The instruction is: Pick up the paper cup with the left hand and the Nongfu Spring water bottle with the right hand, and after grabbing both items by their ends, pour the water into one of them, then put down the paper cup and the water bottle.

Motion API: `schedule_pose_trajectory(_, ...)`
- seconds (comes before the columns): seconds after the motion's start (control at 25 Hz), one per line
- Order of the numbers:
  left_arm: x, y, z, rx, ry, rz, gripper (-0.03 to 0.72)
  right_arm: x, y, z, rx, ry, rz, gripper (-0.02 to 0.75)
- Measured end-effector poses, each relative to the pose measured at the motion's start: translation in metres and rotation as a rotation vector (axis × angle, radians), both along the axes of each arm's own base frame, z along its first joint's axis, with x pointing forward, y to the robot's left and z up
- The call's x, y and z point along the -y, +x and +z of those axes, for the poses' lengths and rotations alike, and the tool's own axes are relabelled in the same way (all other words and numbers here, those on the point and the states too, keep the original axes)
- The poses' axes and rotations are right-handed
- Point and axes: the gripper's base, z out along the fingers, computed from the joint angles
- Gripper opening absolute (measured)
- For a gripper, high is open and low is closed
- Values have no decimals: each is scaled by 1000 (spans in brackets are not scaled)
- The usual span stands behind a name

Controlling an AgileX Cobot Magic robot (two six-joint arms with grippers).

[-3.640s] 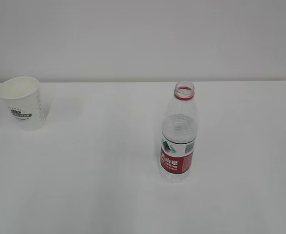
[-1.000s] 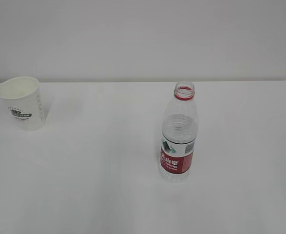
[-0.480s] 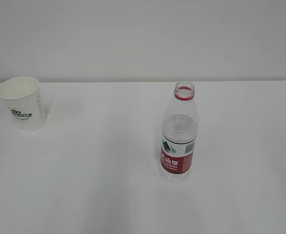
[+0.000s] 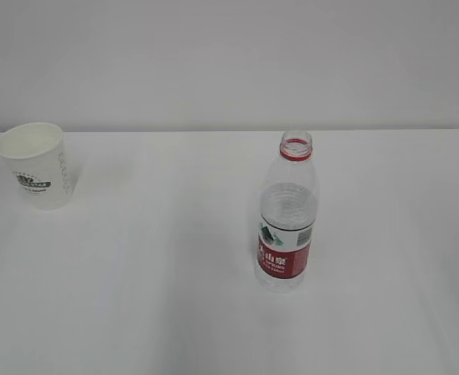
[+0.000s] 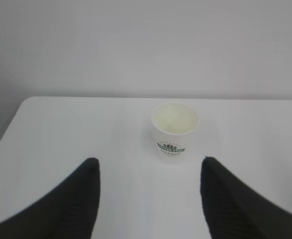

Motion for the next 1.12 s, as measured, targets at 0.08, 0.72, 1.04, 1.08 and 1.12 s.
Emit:
schedule_pose_trajectory(0.08, 0, 7, 5, 16, 10, 1, 463, -1, 5, 6, 18, 1, 5, 551)
schedule_pose_trajectory(0.72, 2, 52, 44, 124, 34, -6, 459, -5, 39, 53, 168, 4, 32, 550)
schedule_pose_trajectory(1.04, 3, 68, 47, 141, 39, -9, 459, -8, 61, 58, 214, 0, 48, 551)
schedule_pose_trajectory(1.08, 3, 70, 47, 145, 42, -10, 459, -8, 65, 58, 216, -9, 48, 551)
schedule_pose_trajectory(1.12, 3, 71, 47, 154, 47, -11, 459, -7, 68, 59, 220, -24, 45, 551)
